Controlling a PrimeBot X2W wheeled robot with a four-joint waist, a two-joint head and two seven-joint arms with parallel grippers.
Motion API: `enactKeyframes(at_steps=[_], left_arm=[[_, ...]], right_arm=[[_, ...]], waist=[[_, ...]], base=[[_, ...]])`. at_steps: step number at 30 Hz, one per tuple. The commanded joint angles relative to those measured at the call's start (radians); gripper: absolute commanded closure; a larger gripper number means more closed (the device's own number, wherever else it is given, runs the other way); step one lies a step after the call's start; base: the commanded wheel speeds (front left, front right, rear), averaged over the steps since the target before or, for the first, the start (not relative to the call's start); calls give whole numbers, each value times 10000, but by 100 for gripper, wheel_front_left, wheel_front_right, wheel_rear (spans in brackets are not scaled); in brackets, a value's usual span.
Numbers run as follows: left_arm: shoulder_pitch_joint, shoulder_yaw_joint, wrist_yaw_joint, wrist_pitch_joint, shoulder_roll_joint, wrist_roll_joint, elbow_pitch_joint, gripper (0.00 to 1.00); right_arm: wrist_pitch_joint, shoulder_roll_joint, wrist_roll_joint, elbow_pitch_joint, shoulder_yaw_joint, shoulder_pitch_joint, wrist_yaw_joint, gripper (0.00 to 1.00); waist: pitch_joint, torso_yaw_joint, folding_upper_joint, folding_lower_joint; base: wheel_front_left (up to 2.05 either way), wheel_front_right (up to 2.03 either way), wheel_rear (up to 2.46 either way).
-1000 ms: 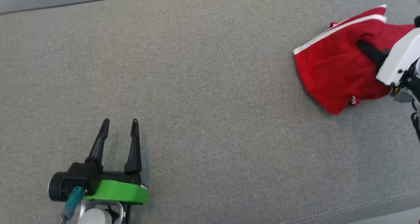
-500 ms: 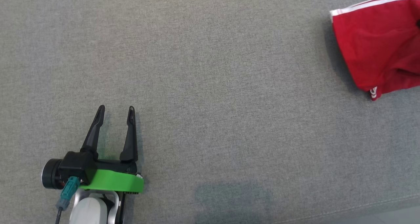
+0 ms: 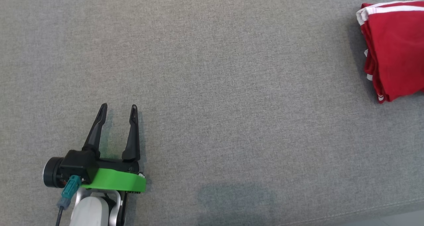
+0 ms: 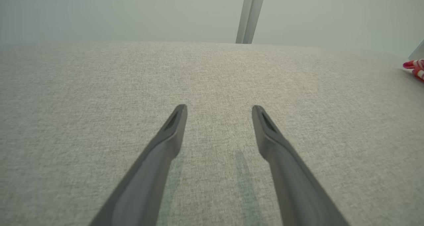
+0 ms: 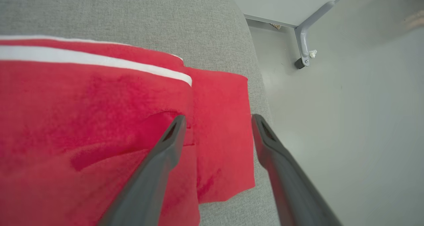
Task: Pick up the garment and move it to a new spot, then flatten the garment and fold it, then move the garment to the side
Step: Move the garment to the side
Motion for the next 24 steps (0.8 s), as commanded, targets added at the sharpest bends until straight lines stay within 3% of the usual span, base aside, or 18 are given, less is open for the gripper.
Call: enactKeyframes(at_steps=[1,12,19,24], left_arm=[[-85,34,-9,-23,19,4,21,0],[669,207,228,-23,19,-195,-37,0],[1259,283,384,-23,19,-283,118,0],[1702,236,514,-23,18,-378,297,0]], right_arm=[[-361,27,-100,114,74,72,-2,0],[-3948,852,486,-656,94,693,-2,0],[-5536,1510,550,-2167,-380,2680,-2,0],[-6539,2351,260,-3025,-1069,4575,-2,0]], waist=[[-90,-25,0,0],[-1420,-93,0,0],[-2577,197,0,0],[-3411,541,0,0]], base=[[0,0,0],[0,0,0],[0,0,0],[0,0,0]])
